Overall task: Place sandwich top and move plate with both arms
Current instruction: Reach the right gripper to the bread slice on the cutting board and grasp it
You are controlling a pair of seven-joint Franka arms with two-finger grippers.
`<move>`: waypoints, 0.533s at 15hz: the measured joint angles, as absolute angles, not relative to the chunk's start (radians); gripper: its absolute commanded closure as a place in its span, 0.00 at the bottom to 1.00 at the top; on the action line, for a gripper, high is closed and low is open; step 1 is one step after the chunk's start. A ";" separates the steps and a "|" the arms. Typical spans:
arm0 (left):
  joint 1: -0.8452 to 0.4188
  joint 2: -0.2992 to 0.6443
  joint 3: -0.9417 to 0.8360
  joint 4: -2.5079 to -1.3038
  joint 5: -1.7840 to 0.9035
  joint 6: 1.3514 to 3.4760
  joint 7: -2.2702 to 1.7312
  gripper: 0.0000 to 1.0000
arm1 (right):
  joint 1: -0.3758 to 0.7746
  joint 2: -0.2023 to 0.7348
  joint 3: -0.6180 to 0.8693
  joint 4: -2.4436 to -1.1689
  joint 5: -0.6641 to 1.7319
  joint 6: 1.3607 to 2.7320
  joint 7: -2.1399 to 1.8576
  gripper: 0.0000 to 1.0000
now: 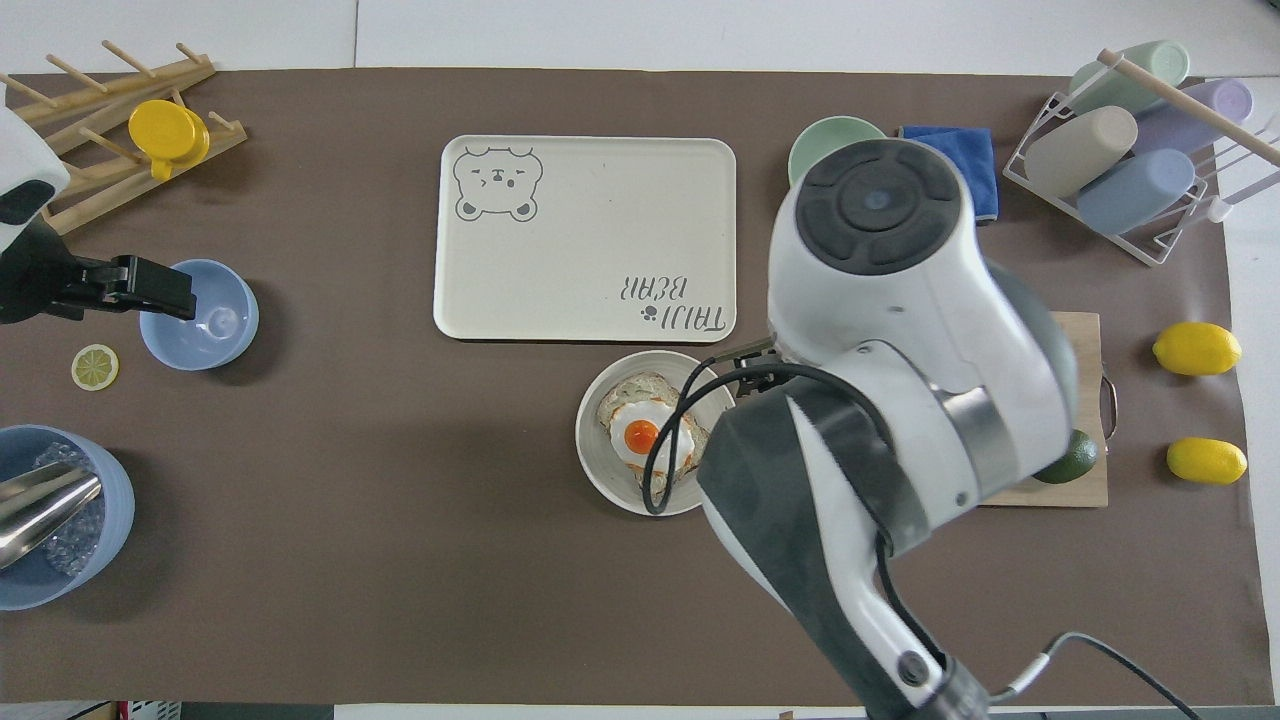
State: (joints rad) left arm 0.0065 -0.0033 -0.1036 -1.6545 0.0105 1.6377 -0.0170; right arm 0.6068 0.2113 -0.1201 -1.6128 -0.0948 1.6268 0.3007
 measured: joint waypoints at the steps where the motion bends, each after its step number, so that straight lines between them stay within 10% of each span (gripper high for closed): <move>1: 0.006 -0.003 -0.104 -1.655 0.011 1.638 -0.017 0.00 | 0.618 0.250 -0.120 -1.626 -0.124 1.657 0.322 0.00; 8: 0.006 -0.003 -0.104 -1.655 0.011 1.638 -0.017 0.00 | 0.617 0.311 -0.134 -1.745 -0.216 1.756 0.426 0.18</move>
